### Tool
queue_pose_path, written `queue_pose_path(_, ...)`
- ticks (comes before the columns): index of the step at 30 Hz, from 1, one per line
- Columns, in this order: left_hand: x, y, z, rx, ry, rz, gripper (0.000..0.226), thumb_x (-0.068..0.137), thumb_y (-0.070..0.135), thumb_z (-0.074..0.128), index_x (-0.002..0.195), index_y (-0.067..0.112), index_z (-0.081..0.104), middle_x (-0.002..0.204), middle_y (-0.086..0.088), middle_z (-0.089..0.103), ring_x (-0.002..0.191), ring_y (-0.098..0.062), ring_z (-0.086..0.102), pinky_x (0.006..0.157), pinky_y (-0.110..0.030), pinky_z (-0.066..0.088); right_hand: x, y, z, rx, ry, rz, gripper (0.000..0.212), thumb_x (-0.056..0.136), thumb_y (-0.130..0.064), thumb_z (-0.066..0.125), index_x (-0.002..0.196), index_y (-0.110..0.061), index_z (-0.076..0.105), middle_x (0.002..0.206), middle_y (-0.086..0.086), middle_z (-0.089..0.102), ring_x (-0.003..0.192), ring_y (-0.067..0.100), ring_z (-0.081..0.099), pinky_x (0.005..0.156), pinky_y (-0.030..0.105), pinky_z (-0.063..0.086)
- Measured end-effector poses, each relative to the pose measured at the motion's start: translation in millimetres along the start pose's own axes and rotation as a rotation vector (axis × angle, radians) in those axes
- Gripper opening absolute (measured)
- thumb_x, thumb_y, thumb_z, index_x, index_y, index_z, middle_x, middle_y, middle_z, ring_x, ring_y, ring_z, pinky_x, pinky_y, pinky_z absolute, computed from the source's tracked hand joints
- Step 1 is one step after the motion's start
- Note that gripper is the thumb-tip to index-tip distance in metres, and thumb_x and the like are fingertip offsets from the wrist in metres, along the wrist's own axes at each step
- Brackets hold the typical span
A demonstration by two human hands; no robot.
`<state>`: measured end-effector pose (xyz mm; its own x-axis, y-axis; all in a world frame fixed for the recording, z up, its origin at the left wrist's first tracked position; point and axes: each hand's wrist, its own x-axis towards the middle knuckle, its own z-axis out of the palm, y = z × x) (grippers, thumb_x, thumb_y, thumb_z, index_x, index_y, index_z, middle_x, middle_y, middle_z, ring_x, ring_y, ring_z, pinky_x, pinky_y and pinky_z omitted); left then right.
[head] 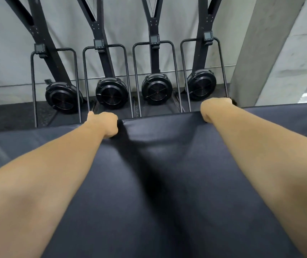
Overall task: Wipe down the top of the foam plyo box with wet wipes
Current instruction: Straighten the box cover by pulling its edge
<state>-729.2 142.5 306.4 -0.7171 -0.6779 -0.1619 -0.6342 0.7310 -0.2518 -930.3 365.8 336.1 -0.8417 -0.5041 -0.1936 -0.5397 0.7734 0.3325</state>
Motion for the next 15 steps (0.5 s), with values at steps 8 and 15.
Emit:
queue_pose_path(8, 33, 22, 56, -0.038, 0.108, -0.010, 0.033, 0.086, 0.006, 0.047, 0.117, 0.014, 0.049, 0.117, -0.009, 0.056, 0.113, -0.029, 0.048, 0.091, -0.042, 0.036, 50, -60, 64, 0.329, 0.004, -0.212, 0.041, 0.089, -0.031, 0.051, 0.126, -0.015, 0.048, 0.136, 0.013, 0.050, 0.128, 0.033, 0.040, 0.108, 0.053, 0.026)
queue_pose_path(15, 38, 42, 124, -0.092, 0.159, 0.139, 0.052, 0.084, 0.002, 0.048, 0.134, 0.018, 0.046, 0.133, -0.002, 0.052, 0.126, -0.025, 0.044, 0.102, -0.039, 0.035, 92, -103, 141, 0.369, -0.047, -0.182, 0.046, 0.092, -0.018, 0.046, 0.137, -0.011, 0.038, 0.144, 0.013, 0.036, 0.139, 0.033, 0.023, 0.115, 0.067, 0.007)
